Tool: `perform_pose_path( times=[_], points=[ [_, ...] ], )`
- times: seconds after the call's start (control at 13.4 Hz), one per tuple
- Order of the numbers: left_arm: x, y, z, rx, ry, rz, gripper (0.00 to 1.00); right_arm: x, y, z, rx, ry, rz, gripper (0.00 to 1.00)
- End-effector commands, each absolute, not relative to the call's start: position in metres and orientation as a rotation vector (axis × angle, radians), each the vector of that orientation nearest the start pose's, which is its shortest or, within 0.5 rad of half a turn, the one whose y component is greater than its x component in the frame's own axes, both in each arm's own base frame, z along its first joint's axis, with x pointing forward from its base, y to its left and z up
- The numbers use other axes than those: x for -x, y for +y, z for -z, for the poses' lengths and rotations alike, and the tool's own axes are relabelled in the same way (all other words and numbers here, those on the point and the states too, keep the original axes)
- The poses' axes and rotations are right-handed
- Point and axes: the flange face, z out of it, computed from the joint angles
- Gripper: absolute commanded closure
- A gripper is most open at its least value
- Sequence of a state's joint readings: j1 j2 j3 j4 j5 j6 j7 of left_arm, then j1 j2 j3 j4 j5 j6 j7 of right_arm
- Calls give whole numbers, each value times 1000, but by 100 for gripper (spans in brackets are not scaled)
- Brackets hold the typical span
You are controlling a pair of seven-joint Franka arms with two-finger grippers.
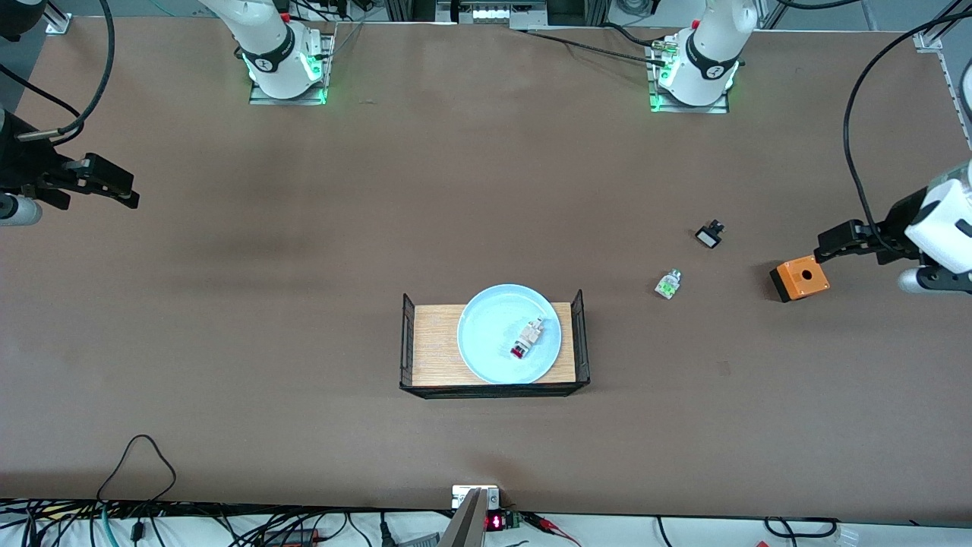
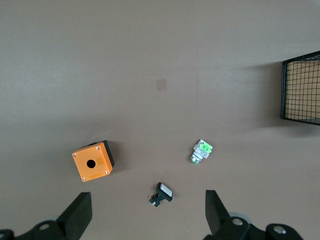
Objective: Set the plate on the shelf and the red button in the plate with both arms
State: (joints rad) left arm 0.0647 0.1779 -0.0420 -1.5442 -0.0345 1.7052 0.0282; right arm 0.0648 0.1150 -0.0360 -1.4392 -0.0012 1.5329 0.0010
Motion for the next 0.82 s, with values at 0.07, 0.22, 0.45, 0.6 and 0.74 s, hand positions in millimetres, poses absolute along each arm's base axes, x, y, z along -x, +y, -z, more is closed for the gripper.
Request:
perform_pose_path(
  times=[0.07,0.22,0.45,0.6,0.74],
  points=[
    [-598,11,-554,3199,-4,8,0,-589,19,-621,3150,-46,-19,0],
    [-596,12,-564,3195,0,-22,0,-589,18,-621,3150,-48,-21,0],
    [-597,8,-572,3196,9,-12,0,-588,18,-620,3148,-56,-38,0],
    [-597,7,-574,3196,9,-10,0,-583,17,-607,3145,-55,-158,0],
    [-596,10,-574,3197,-17,-20,0,-583,17,-605,3141,-56,-176,0]
  ],
)
